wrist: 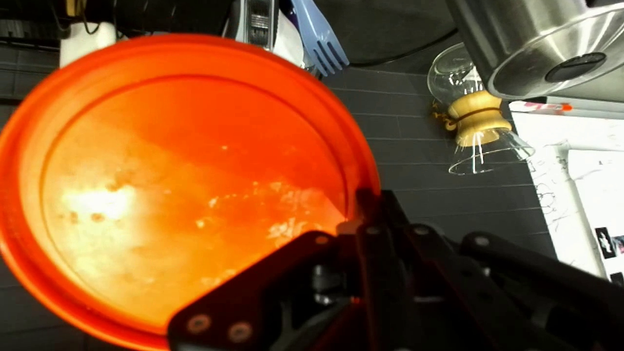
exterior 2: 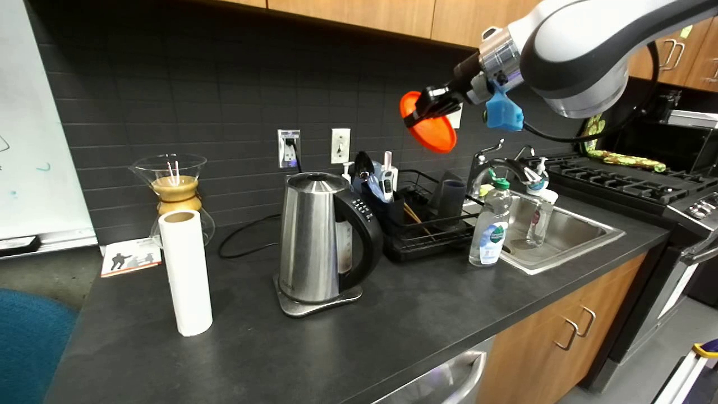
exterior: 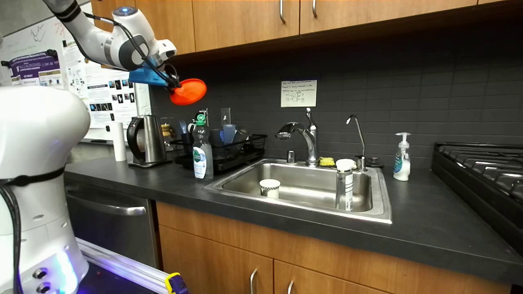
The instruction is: Move the plate to the plate rack
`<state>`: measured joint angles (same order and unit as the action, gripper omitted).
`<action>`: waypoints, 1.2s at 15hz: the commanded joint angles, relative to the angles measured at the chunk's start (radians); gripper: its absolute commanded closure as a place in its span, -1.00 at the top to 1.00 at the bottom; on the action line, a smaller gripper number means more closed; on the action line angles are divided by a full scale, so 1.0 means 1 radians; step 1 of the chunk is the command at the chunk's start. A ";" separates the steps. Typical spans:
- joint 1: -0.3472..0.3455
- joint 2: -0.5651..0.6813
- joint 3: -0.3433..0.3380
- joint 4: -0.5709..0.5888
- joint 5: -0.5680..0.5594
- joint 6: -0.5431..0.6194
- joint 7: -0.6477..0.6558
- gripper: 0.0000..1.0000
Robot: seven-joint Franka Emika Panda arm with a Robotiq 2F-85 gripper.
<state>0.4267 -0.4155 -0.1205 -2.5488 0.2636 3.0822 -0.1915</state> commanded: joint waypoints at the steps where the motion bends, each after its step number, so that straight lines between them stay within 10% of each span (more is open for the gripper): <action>1: -0.002 0.037 -0.011 0.011 -0.015 0.080 -0.025 -0.98; 18: -0.179 0.159 0.109 0.055 -0.023 0.134 0.057 -0.98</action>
<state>0.3082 -0.2881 -0.0644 -2.5225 0.2575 3.1991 -0.1651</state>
